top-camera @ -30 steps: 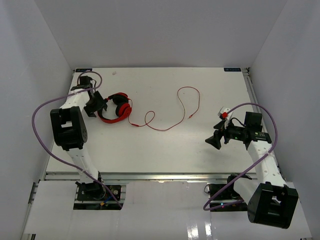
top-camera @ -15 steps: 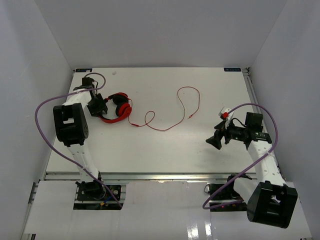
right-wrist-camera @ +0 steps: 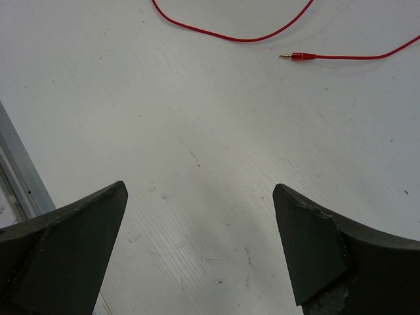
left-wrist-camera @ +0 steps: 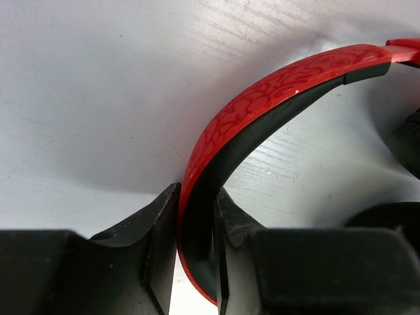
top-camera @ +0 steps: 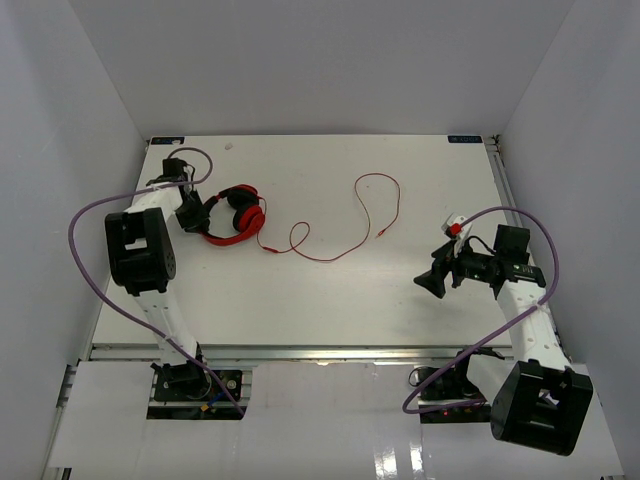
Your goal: Wrap the headphones
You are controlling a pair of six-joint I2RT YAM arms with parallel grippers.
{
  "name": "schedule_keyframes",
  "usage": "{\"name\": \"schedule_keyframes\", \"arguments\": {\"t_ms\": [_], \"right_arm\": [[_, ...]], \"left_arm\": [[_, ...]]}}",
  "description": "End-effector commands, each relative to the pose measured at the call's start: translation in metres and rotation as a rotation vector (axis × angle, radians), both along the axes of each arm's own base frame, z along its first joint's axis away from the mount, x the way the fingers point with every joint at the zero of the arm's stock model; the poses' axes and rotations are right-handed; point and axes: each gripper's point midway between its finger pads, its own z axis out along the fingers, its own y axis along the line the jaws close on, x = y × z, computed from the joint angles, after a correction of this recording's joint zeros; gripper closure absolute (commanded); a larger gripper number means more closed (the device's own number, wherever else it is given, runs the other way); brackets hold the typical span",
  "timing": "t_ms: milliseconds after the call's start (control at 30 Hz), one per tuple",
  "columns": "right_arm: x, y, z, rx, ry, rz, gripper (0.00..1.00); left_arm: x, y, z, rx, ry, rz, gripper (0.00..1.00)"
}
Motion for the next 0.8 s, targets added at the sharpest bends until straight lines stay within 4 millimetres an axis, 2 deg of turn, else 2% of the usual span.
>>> {"name": "schedule_keyframes", "arguments": {"t_ms": [0,133,300,433,500,600,633,700,767], "right_arm": [[-0.001,0.001,0.000,0.026,-0.004,0.009,0.02],[-0.001,-0.001,-0.001,0.027,-0.003,0.002,0.02],[-0.004,-0.001,-0.002,0.025,-0.016,0.018,0.02],[-0.011,0.002,-0.007,0.010,-0.038,0.070,0.02],[-0.015,0.004,-0.009,0.015,-0.041,0.096,0.02],[-0.025,0.012,-0.003,0.054,-0.042,0.150,0.03],[-0.025,0.013,-0.001,0.057,-0.058,0.163,0.03],[-0.030,0.015,0.000,0.058,-0.072,0.191,0.03],[-0.032,0.015,0.003,0.018,-0.141,0.232,0.05]], "left_arm": [[-0.012,-0.008,-0.002,-0.032,0.002,-0.015,0.70],[-0.016,-0.010,0.003,-0.036,-0.016,-0.011,0.79],[-0.020,-0.020,0.022,-0.079,-0.064,-0.024,1.00],[-0.029,-0.037,0.049,-0.117,-0.134,-0.050,1.00],[-0.035,-0.049,0.056,-0.120,-0.151,-0.078,1.00],[-0.044,-0.068,0.085,-0.124,-0.222,-0.118,1.00],[-0.046,-0.072,0.085,-0.125,-0.222,-0.127,1.00],[-0.053,-0.086,0.111,-0.122,-0.285,-0.167,1.00],[-0.060,-0.096,0.127,-0.128,-0.313,-0.187,1.00]]}}
